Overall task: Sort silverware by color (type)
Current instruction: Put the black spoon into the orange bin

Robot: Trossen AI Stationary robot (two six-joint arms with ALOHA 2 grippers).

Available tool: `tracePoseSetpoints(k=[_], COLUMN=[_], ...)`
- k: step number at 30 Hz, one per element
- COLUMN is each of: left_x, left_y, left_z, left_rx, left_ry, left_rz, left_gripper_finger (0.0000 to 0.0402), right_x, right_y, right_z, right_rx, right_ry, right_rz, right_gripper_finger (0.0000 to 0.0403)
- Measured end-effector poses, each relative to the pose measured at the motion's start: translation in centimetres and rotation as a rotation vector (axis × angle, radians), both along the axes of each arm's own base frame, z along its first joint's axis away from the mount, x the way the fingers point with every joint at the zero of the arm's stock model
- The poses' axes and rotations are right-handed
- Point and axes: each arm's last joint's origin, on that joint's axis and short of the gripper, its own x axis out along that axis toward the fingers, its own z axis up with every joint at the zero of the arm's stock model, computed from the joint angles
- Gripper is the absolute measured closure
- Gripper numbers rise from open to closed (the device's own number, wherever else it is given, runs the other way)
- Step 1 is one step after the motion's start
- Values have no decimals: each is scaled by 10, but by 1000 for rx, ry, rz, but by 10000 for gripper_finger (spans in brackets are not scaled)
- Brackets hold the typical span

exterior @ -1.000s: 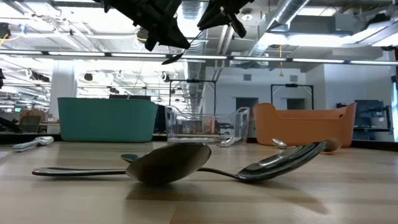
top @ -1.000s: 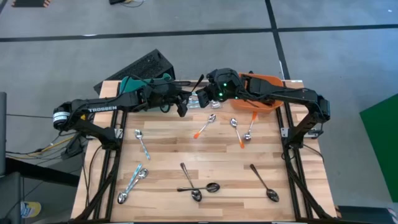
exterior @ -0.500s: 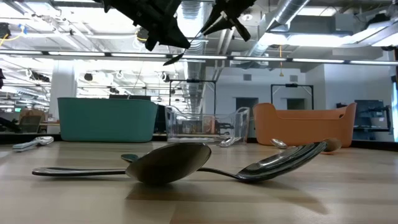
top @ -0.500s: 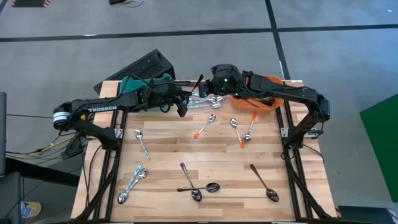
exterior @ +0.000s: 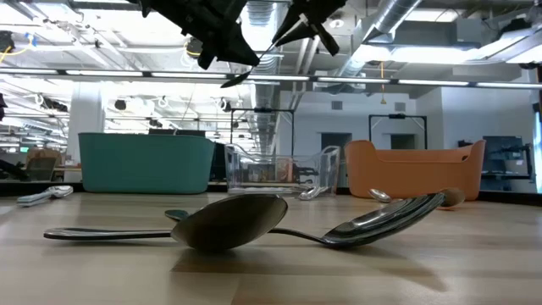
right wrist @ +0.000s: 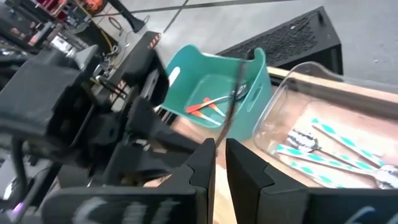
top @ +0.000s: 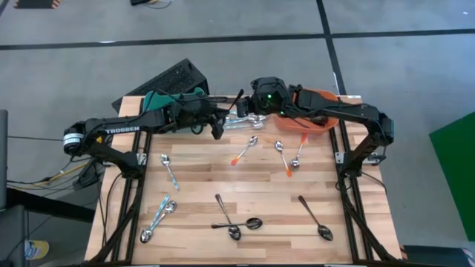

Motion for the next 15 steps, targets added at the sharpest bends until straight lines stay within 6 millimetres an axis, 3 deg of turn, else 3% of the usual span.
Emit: tracePoseSetpoints(k=[15], left_x=[0], left_y=[0], left_z=[0], left_rx=[0], left_ry=[0], left_rz=[0], left_gripper_finger=[401], right_x=[0], right_y=[-9], right_z=[5], right_rx=[-16], right_ry=[-52], right_rz=[-27], right_gripper_finger=[340])
